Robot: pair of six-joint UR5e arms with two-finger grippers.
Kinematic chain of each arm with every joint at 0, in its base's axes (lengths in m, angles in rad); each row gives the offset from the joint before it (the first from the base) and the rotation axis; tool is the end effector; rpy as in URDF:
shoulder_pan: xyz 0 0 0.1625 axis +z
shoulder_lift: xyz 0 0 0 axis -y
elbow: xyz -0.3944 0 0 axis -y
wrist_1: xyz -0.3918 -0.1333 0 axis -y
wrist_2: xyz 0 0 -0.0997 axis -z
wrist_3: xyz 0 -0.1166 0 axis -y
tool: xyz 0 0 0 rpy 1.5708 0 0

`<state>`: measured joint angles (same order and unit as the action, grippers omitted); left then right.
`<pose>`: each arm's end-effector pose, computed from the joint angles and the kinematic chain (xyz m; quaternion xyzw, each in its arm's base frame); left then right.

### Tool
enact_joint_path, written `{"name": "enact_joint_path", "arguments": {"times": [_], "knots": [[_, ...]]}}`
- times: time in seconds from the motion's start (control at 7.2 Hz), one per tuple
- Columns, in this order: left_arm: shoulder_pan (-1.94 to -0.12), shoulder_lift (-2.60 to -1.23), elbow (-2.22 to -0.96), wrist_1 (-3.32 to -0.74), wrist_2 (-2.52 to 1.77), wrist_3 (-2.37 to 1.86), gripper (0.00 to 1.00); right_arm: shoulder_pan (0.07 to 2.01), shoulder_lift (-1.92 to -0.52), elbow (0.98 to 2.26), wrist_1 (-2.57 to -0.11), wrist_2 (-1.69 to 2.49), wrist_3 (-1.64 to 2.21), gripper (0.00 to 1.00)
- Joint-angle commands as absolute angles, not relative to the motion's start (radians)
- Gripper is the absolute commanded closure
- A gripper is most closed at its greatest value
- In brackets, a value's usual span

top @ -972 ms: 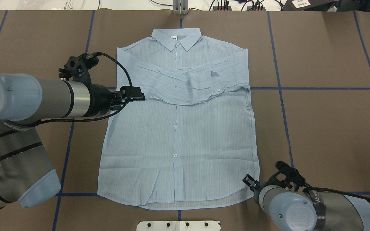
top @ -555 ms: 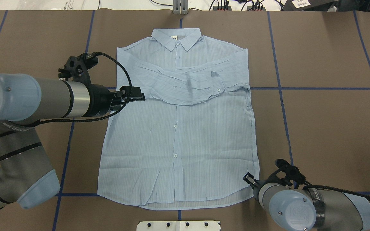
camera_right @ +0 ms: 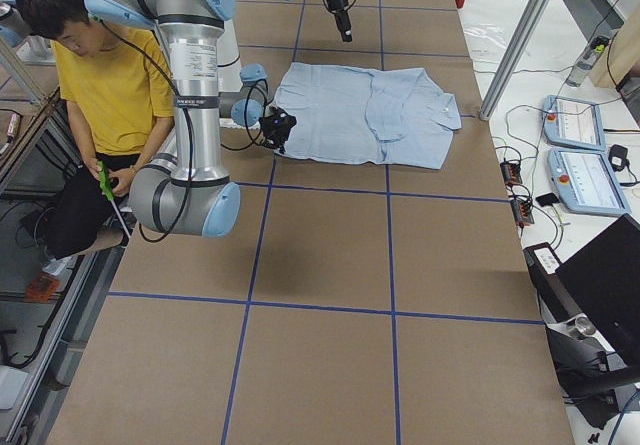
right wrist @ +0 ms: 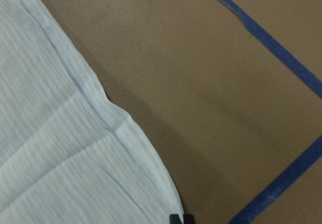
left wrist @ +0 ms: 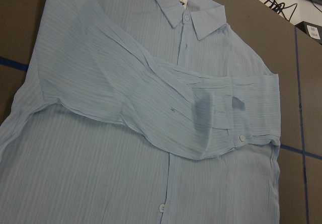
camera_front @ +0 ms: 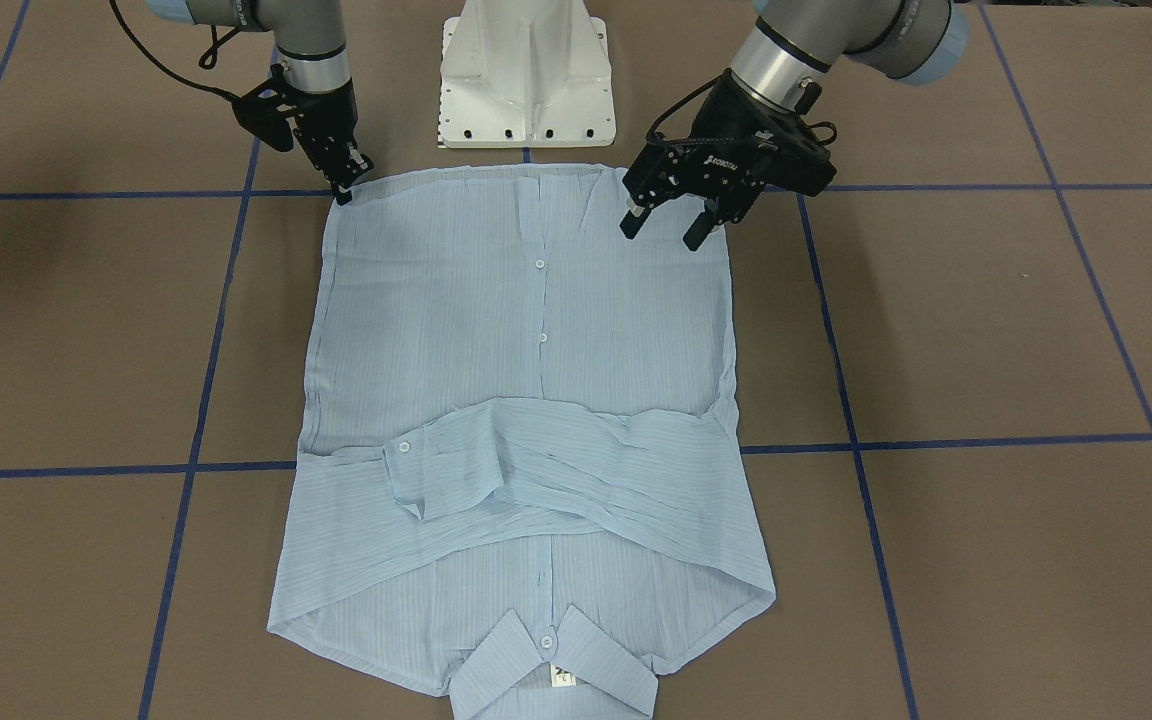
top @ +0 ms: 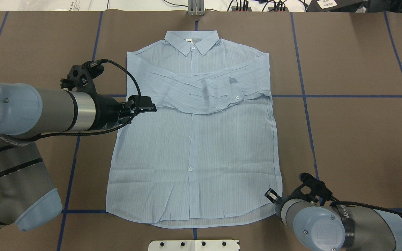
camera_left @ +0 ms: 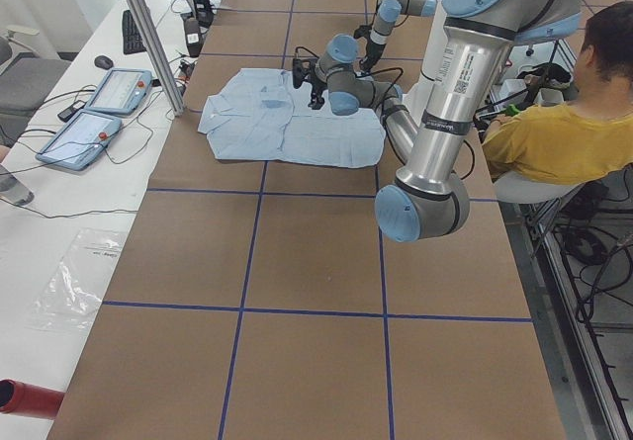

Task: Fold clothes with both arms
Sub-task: 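Move the left gripper down to the hem corner nearest it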

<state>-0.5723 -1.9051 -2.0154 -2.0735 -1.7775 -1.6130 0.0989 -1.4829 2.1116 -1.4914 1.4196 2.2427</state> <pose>0.3998 -0.3877 0.1968 0.0760 0.5955 -0.1824 0.7787 -0.4849 -0.1997 0.3477 -0.0297 -0.3516 0.3759 0.8568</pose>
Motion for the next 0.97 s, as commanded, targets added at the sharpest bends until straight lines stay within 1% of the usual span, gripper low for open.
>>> {"name": "enact_joint_path", "arguments": {"times": [0.0,0.14,0.28,0.42,0.56,0.69,0.83], "knots": [[-0.510,-1.844,-2.072,-1.909,-1.808,-1.775,0.15,0.104,-1.482,2.138,-1.493,1.427,2.243,1.00],[-0.438,-1.777,-2.110,-1.879,-1.798,-1.792,0.15,0.107,-1.483,2.147,-1.493,1.434,2.243,1.00],[-0.372,-1.729,-2.115,-1.875,-1.726,-1.792,0.16,0.116,-1.489,2.148,-1.493,1.448,2.243,1.00],[-0.329,-1.715,-2.111,-1.868,-1.723,-1.804,0.18,0.118,-1.491,2.145,-1.493,1.450,2.243,1.00],[-0.322,-1.686,-2.105,-1.867,-1.723,-1.807,0.20,0.121,-1.493,2.145,-1.493,1.448,2.243,1.00],[-0.322,-1.678,-2.099,-1.855,-1.726,-1.807,0.35,0.121,-1.491,2.141,-1.493,1.448,2.243,1.00],[-0.322,-1.678,-2.095,-1.852,-1.732,-1.807,0.35,0.120,-1.488,2.138,-1.493,1.448,2.243,1.00]]}}
